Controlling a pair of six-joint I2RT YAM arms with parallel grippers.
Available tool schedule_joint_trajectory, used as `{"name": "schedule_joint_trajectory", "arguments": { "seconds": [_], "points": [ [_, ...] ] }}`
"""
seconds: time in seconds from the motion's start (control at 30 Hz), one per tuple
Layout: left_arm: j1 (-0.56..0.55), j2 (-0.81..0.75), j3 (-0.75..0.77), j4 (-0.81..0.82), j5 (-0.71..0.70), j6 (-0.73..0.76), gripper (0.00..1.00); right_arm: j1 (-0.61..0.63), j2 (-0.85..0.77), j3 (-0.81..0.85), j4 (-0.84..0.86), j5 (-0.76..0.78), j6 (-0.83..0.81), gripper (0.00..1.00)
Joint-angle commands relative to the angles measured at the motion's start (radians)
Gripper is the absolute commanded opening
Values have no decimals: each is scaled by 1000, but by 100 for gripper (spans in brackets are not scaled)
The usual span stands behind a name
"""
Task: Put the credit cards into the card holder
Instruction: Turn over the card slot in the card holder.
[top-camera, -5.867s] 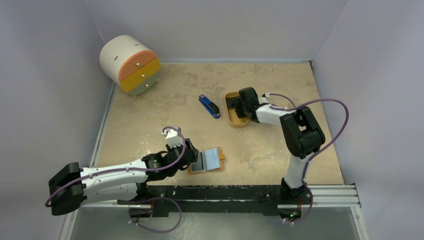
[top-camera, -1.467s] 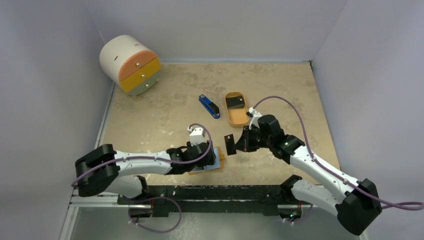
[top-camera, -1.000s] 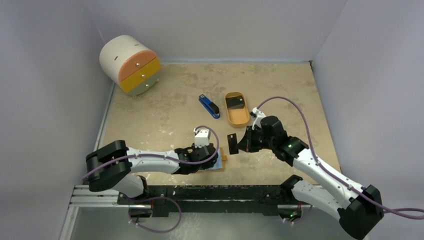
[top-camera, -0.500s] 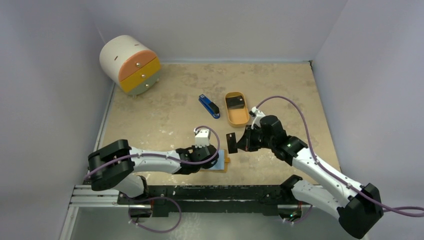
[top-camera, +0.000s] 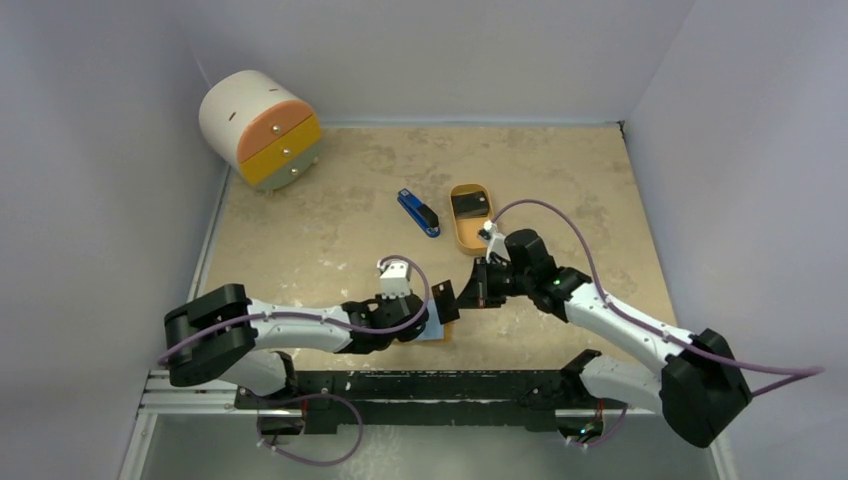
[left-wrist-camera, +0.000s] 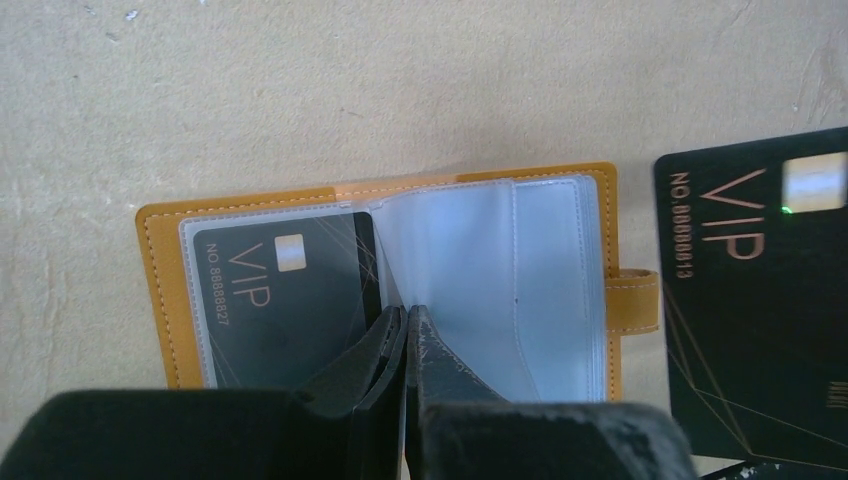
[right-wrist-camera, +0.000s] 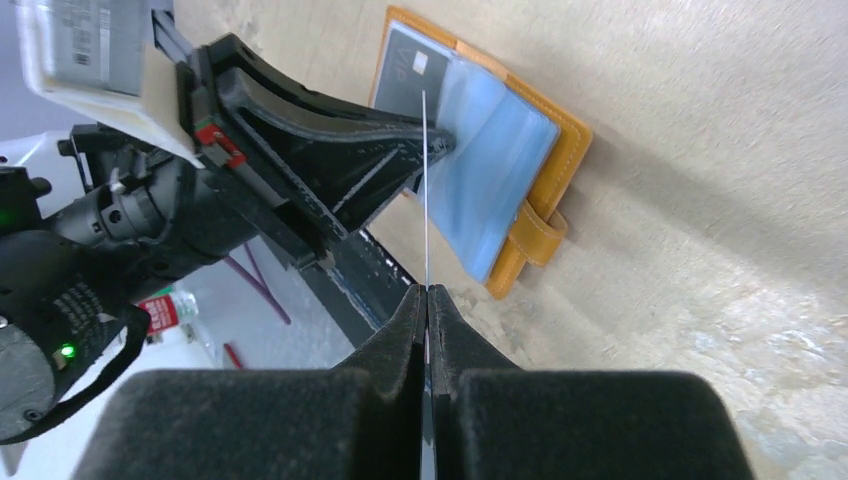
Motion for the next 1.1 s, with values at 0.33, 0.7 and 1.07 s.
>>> {"name": "schedule_joint_trajectory", "arguments": {
  "seconds": [0.33, 0.7, 1.07],
  "points": [
    [-3, -71, -56, -9, -44, -33, 0, 9, 157, -53, 162, -122, 125, 0],
    [-3, -106, -59, -2, -52, -31, 0, 33, 300, -31, 240, -149, 154, 0],
    [-3, -199, -62, -37, -53, -21, 22, 72, 336, -2, 297, -165, 163, 0]
  ]
}}
